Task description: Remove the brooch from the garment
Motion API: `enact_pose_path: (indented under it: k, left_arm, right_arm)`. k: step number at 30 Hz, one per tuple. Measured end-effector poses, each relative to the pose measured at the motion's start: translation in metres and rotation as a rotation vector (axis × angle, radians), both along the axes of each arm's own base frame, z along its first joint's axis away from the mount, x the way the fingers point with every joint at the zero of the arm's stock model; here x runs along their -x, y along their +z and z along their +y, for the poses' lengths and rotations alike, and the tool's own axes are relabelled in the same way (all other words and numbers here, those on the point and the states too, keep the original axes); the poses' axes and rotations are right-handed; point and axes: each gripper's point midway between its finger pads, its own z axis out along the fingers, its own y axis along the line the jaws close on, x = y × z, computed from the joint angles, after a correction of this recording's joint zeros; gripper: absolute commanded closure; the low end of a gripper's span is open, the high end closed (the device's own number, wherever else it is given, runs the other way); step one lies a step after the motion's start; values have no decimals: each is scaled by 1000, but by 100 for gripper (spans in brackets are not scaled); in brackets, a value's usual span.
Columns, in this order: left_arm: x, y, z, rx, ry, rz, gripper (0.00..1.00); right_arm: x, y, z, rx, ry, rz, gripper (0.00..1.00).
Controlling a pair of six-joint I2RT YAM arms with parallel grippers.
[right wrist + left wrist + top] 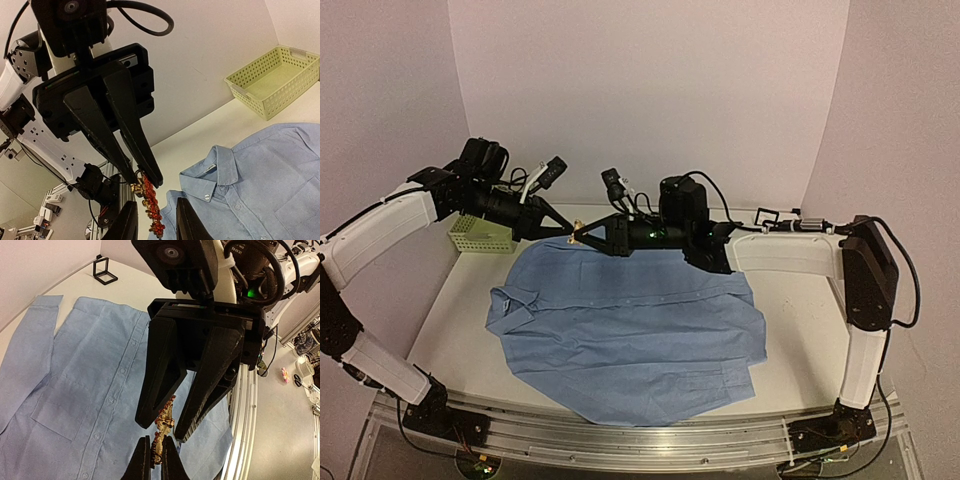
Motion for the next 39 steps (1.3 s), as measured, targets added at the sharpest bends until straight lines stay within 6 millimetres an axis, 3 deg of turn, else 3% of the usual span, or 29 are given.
enact_pose_path:
  k: [20,39]
  left_arm:
    - [1,1,-1,1,-6,-4,100]
    - [1,-1,1,54,47,108,100]
  right_arm:
    - [4,0,3,-3,7,3,93]
    - [4,-1,12,-14,37,-9,84]
